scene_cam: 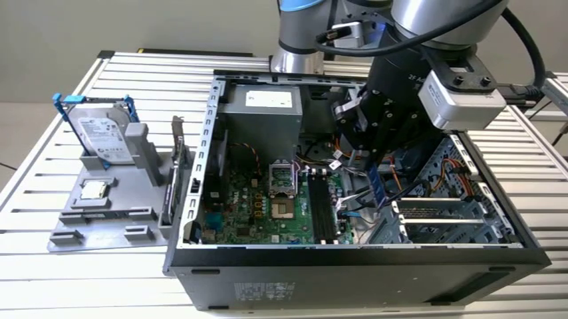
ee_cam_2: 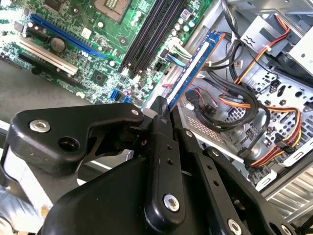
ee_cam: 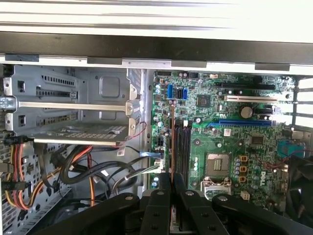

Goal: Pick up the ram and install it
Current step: 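Pick up the ram and move it above insertion slot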

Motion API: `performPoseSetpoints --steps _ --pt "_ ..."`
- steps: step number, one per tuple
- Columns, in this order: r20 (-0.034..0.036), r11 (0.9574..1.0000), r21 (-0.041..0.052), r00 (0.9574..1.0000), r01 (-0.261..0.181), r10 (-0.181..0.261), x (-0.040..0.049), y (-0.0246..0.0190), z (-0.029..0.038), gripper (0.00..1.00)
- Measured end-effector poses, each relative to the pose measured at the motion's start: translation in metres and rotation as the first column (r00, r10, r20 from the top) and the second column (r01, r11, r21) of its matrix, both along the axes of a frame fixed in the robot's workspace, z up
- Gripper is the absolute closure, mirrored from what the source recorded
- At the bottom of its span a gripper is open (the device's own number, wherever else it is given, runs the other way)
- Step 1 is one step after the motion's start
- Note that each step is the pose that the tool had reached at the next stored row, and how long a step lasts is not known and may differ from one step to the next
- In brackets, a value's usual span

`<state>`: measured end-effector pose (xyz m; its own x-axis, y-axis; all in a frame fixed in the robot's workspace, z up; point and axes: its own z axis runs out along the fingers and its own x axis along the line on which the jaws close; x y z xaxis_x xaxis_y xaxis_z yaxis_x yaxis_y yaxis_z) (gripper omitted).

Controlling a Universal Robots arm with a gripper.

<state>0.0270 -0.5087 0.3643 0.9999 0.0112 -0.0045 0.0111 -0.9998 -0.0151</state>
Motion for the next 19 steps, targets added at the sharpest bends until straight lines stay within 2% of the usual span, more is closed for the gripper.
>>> performPoseSetpoints --steps 19 --pt "0.0 1.0 -0.0025 1.0 0.0 0.0 0.0 0.0008 -0.0087 1.0"
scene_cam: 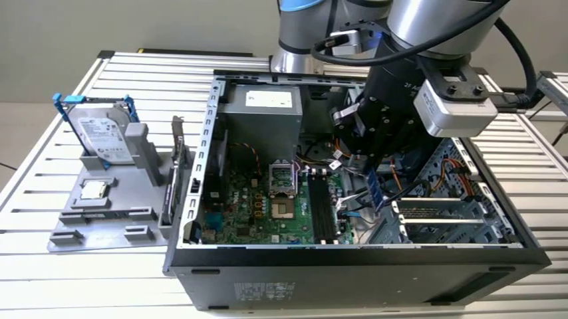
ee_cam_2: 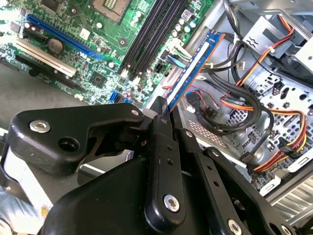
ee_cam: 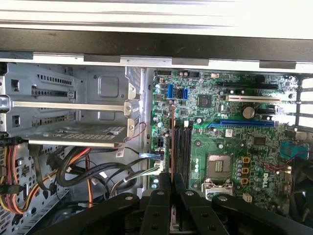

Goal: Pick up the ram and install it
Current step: 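Pick up the ram and move it above insertion slot, then insert the ram into the slot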

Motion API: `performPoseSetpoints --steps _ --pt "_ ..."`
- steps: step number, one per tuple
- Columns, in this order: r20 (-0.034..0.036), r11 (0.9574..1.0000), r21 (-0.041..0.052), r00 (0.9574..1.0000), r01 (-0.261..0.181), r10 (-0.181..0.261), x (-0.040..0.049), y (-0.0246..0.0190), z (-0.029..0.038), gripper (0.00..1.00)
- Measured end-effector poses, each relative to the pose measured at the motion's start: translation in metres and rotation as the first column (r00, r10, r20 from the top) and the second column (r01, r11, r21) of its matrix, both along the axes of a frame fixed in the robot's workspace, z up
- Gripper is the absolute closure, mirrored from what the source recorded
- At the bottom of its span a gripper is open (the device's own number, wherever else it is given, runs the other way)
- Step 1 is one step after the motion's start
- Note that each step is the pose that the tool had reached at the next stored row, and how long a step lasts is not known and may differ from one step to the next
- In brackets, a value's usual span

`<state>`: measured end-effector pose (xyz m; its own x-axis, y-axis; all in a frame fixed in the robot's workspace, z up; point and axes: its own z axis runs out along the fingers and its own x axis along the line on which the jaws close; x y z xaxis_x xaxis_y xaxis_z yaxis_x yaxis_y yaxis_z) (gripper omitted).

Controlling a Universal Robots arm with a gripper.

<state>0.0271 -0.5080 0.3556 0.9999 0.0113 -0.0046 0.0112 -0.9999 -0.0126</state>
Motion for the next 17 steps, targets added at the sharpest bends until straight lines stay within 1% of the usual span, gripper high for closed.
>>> performPoseSetpoints --steps 10,17 --pt "0.0 1.0 -0.001 1.0 0.0 0.0 0.0 0.0011 -0.0058 1.0" --pt "0.0 1.0 -0.001 1.0 0.0 0.0 0.0 0.0045 -0.0092 1.0"
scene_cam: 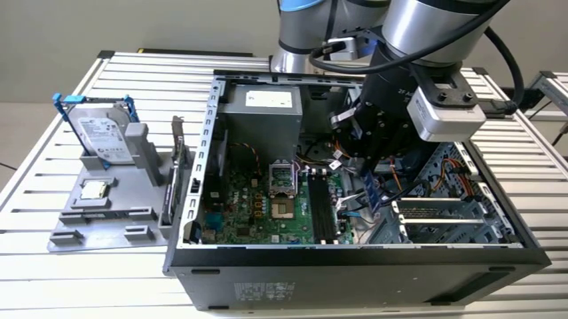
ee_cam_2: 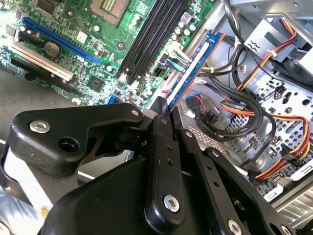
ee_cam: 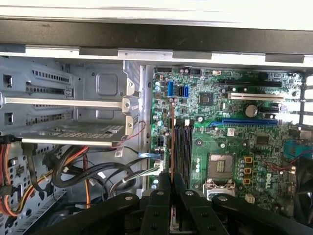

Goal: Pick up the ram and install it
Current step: 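Insert the ram into the slot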

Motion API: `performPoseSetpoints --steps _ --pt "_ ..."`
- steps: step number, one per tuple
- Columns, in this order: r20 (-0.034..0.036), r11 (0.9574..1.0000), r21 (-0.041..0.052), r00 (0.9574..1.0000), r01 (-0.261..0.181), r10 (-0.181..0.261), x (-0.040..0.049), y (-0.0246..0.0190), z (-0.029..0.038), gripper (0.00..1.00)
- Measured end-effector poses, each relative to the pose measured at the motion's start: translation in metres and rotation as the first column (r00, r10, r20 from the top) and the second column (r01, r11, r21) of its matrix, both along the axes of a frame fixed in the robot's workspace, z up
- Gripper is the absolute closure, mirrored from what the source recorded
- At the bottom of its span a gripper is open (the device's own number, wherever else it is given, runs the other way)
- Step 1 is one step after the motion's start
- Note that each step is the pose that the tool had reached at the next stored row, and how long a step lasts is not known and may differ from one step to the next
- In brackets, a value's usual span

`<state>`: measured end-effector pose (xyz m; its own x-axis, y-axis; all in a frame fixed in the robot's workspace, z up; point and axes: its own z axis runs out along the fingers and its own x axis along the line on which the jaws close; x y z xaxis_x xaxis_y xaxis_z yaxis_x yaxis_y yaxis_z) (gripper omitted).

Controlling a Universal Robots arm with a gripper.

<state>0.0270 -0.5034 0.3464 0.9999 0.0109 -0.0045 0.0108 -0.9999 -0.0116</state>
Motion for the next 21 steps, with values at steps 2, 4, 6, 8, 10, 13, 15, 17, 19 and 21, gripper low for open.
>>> performPoseSetpoints --steps 2,4,6,8,10,13,15,17,19,21 --pt "0.0 1.0 0.0 1.0 0.0 0.0 0.0 0.0011 -0.0008 1.0" --pt "0.0 1.0 0.0001 1.0 0.0 0.0 0.0 0.0023 -0.0017 1.0" --pt "0.0 1.0 0.0001 1.0 0.0 0.0 0.0 0.0033 -0.0024 1.0" --pt "0.0 1.0 0.0 1.0 0.0 0.0 0.0 0.0043 -0.0031 1.0" --pt "0.0 1.0 0.0 1.0 0.0 0.0 0.0 0.0053 -0.0037 1.0" --pt "0.0 1.0 -0.0001 1.0 0.001 -0.001 0.0 0.0069 -0.0046 1.0" --pt "0.0 1.0 -0.0001 1.0 0.001 -0.001 0.0 0.0079 -0.0051 1.0" --pt "0.0 1.0 0.0 1.0 0.002 -0.002 0.0 0.0091 -0.0057 1.0" --pt "0.0 1.0 -0.0001 1.0 0.002 -0.002 0.0 0.0101 -0.0063 1.0" --pt "0.0 1.0 -0.0001 1.0 0.003 -0.003 0.0 0.011 -0.0069 1.0"
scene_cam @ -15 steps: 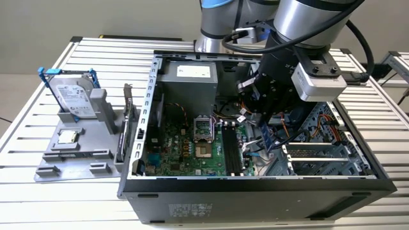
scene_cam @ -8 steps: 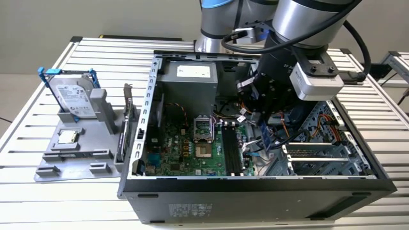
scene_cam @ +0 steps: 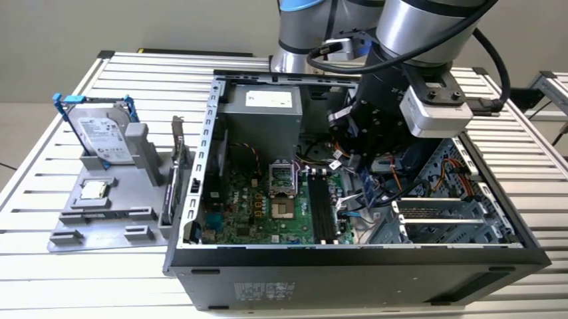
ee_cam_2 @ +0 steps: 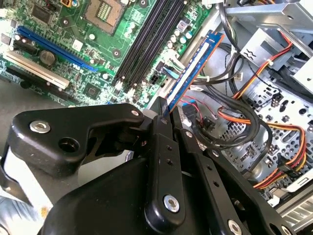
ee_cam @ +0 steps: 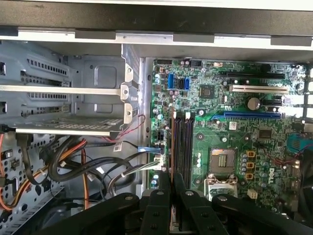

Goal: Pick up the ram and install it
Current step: 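Insert the ram into the slot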

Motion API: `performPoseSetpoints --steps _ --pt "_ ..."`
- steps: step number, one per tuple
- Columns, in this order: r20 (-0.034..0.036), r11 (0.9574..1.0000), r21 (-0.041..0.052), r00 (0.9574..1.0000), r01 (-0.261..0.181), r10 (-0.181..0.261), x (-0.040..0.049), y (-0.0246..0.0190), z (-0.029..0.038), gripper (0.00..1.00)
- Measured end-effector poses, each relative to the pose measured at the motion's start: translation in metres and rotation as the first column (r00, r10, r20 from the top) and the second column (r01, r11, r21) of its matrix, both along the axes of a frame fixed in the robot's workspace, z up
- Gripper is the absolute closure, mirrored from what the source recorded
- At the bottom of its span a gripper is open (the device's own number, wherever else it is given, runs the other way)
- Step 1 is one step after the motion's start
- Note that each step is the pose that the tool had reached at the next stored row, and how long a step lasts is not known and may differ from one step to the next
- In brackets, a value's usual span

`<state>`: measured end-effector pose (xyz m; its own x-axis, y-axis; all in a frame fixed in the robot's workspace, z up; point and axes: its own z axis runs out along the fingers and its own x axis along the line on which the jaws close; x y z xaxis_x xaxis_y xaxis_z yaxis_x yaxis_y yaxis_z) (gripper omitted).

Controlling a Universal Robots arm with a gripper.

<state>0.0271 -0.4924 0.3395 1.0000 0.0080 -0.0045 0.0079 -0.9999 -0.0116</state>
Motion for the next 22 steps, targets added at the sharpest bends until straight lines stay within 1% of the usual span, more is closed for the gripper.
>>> performPoseSetpoints --steps 6,13,17,22 --pt "0.0 1.0 0.0 1.0 0.001 -0.001 0.0 0.0014 -0.0015 1.0" --pt "0.0 1.0 -0.0002 1.0 0.001 -0.001 0.0 0.0015 -0.0019 1.0" --pt "0.0 1.0 -0.0002 1.0 0.001 -0.001 0.0 0.0017 -0.0042 1.0" --pt "0.0001 1.0 0.0001 1.0 0.001 -0.001 0.0 0.003 -0.0067 1.0"
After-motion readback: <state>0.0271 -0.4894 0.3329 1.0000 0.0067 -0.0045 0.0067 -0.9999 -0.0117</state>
